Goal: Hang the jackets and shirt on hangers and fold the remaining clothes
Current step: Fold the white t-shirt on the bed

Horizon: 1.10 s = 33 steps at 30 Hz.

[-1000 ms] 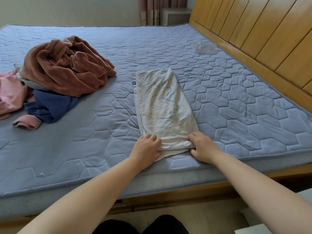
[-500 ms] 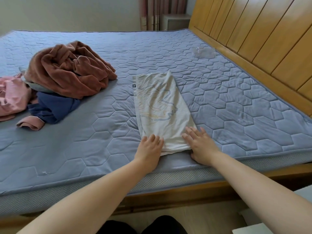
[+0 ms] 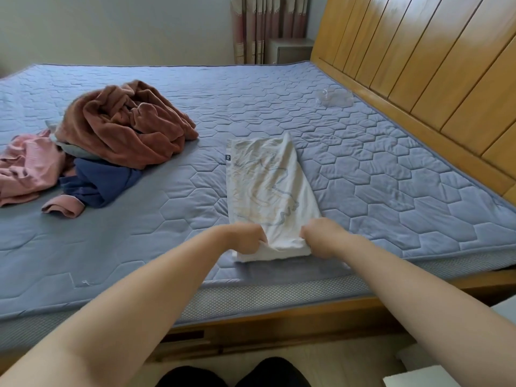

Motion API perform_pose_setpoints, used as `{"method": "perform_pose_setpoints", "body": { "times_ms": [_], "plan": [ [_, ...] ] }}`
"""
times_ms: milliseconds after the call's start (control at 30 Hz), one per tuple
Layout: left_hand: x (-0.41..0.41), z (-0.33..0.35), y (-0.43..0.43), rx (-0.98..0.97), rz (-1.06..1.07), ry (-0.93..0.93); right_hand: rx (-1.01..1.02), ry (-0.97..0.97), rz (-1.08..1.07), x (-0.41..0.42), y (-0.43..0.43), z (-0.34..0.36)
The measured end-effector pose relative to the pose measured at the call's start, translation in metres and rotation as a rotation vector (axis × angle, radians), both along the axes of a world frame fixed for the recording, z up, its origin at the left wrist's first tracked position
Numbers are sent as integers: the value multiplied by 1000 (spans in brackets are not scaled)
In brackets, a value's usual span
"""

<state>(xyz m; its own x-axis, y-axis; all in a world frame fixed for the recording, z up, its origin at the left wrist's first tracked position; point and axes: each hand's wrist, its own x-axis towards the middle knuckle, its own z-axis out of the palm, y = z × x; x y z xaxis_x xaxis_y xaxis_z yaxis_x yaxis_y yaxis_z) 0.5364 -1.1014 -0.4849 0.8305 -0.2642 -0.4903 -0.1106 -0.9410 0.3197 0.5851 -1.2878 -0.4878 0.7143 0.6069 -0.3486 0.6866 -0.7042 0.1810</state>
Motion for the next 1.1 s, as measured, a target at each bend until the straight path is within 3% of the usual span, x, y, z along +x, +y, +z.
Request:
{"method": "perform_pose_setpoints", "body": {
  "times_ms": [100,200,267,367,433,500,567,700,900,1100],
  "plan": [
    [0,10,6,-46,-53,247,-49,234,-45,-3,-1,11],
    [11,17,20,-162,59,277,-75,247,-83,0,1,29],
    [27,23,30,-259,230,139,-3,121,-130,15,6,37],
    [60,33,41,-347,495,-326,270,-182,-211,54,17,48],
    [74,32,40,-237,562,-617,501,-355,-272,78,22,49],
    [76,21,30,-66,450,-741,634,-449,-267,90,26,37],
    [74,-1,19,55,277,-665,610,-390,-211,87,32,16],
    [76,-61,22,173,194,-357,276,-108,-141,78,39,-36],
    [86,-97,28,154,220,-374,263,3,-291,92,37,-84],
    [101,-101,33,143,214,-329,271,100,-330,104,43,-86]
  ]
}}
